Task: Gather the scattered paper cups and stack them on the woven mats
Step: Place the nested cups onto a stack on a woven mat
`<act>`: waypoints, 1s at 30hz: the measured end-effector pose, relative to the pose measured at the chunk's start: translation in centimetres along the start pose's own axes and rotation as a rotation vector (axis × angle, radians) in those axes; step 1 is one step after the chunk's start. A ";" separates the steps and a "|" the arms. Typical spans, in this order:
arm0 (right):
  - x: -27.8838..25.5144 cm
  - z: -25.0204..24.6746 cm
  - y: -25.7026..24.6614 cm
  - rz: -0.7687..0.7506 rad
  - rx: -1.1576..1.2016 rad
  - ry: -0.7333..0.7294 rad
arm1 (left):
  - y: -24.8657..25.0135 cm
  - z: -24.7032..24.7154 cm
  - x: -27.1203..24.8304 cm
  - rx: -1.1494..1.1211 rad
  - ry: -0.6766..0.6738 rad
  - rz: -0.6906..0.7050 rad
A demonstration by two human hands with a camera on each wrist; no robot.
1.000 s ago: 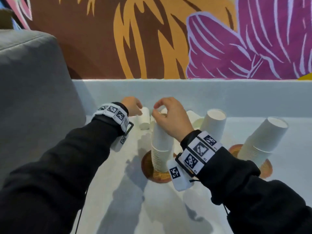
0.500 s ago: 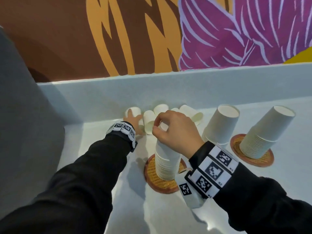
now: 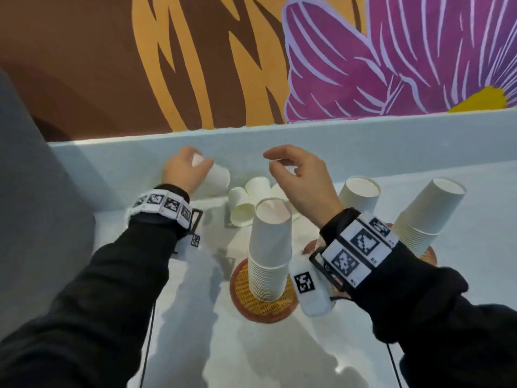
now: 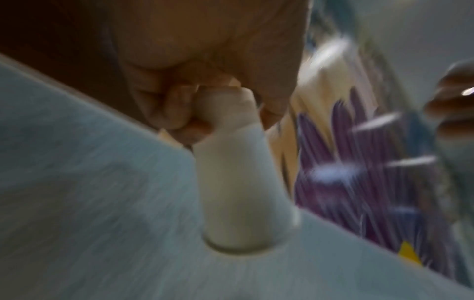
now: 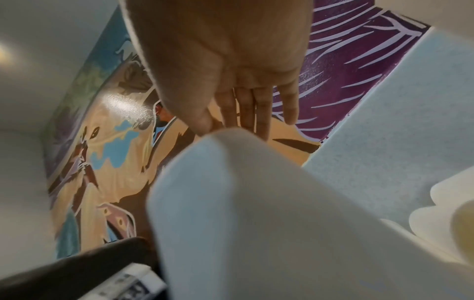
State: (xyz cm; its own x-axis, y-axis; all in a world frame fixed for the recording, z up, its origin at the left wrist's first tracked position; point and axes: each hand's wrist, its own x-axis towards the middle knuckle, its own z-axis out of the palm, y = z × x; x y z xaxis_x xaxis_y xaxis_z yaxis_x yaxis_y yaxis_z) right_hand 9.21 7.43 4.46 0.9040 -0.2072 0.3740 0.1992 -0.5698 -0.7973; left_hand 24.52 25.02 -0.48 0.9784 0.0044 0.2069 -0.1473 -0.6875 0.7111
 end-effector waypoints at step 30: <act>2.0 -1.2 1.9 0.178 0.264 0.048 | 8.4 -3.9 -0.3 -0.521 -0.234 0.140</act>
State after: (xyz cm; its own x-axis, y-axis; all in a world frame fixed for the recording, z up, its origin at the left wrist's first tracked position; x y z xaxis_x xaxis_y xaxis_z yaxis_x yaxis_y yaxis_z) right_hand 10.97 5.00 4.23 0.9161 -0.3257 0.2340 0.1363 -0.2960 -0.9454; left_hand 22.38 22.11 8.02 0.9418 -0.2617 0.2109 -0.2714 -0.2220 0.9365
